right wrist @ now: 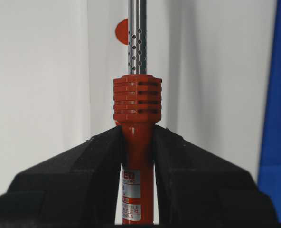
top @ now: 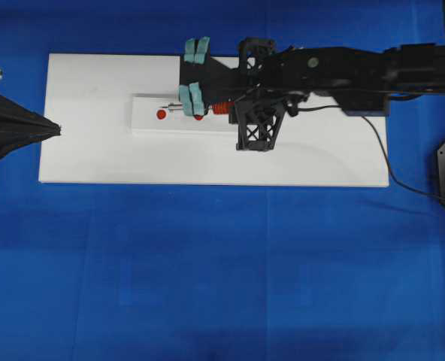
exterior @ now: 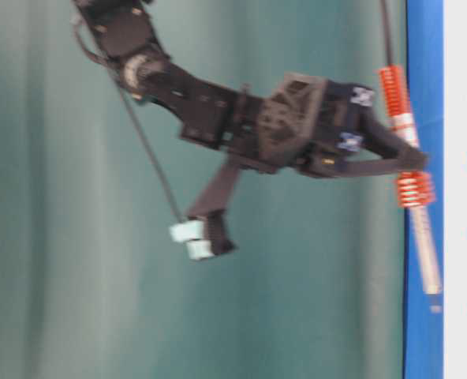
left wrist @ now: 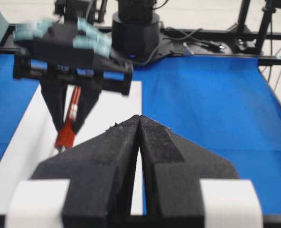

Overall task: Touch the tip of the soldering iron to the mark.
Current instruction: 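Lower the iron tip onto the leftmost red dot and hold, then raise the iron and shift it right toward the middle red dot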

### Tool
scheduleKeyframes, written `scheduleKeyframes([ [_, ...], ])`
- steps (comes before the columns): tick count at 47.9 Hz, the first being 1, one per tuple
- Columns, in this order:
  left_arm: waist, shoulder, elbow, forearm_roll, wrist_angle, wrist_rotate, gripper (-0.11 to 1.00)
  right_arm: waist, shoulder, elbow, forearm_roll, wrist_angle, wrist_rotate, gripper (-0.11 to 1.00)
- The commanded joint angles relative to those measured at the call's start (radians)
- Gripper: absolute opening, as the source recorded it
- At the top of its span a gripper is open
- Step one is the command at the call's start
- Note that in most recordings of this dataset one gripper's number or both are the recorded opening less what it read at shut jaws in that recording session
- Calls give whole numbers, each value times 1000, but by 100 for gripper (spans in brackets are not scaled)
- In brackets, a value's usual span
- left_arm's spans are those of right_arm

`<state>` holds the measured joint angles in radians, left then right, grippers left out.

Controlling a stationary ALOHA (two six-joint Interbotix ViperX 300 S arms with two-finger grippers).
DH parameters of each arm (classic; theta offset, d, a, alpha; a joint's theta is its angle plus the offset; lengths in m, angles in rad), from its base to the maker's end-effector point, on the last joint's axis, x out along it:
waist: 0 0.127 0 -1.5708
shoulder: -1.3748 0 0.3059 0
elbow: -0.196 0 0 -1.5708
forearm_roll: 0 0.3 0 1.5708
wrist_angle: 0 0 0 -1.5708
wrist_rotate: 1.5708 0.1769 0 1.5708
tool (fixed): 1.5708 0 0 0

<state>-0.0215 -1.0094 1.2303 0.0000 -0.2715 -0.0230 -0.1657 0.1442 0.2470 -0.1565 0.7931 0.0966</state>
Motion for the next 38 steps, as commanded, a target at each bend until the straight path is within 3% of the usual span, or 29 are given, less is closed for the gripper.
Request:
scheduleKeyframes([
  [1,2,3,-8,2,-5,0,0,2,-69,-32,-12,25,3,6],
  [24,2,3,-8,2,-6,0,0,17,-137,-54,-35,101,3,6],
  [38,2,3,-8,2,-6,0,0,14,-173,6,-37,114,6,6],
])
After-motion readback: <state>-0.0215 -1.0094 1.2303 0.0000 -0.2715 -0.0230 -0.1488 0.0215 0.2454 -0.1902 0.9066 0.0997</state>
